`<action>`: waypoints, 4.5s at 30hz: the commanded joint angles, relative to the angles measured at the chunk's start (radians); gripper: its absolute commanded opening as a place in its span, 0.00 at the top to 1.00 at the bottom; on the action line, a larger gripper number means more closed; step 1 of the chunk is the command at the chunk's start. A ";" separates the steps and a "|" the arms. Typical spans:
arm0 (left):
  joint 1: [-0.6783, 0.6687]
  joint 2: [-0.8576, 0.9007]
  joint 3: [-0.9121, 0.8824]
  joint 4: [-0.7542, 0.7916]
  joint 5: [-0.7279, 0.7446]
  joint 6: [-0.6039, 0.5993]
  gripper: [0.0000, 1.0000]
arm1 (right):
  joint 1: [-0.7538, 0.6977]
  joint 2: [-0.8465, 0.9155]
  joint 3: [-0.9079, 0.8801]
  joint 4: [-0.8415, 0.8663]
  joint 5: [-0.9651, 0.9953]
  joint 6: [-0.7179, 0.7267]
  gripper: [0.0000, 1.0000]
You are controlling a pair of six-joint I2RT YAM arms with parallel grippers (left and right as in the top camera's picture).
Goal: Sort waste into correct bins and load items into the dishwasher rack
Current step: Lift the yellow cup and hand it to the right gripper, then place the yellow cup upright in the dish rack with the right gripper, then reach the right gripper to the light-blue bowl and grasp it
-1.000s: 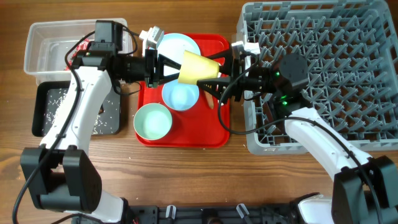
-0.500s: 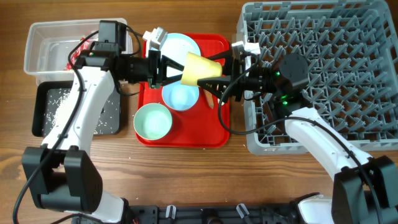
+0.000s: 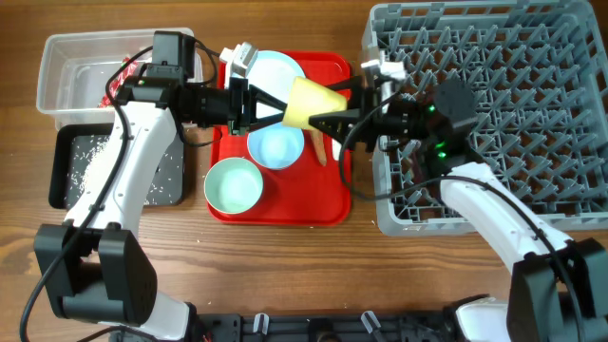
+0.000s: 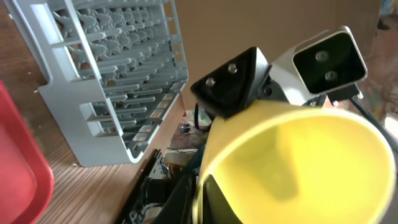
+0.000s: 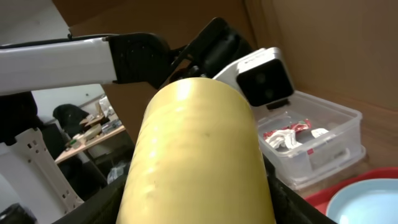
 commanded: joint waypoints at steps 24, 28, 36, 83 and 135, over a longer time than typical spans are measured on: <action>0.001 -0.013 0.008 0.050 -1.161 -0.007 0.92 | -0.221 -0.163 0.310 -1.413 0.788 -0.465 0.65; 0.001 -0.013 0.008 0.054 -1.192 -0.007 0.92 | -0.221 -0.163 0.447 -1.709 0.948 -0.470 0.65; 0.001 -0.002 0.008 0.054 -1.210 -0.007 0.91 | -0.220 -0.130 0.457 -2.060 1.056 -0.461 0.65; 0.080 -0.019 0.008 0.019 -1.209 -0.016 0.71 | 0.167 0.217 0.768 -1.654 0.950 -0.079 0.27; 0.206 -0.050 0.007 -0.028 -1.210 -0.014 0.00 | 0.059 0.192 0.764 -2.334 2.190 -0.062 0.96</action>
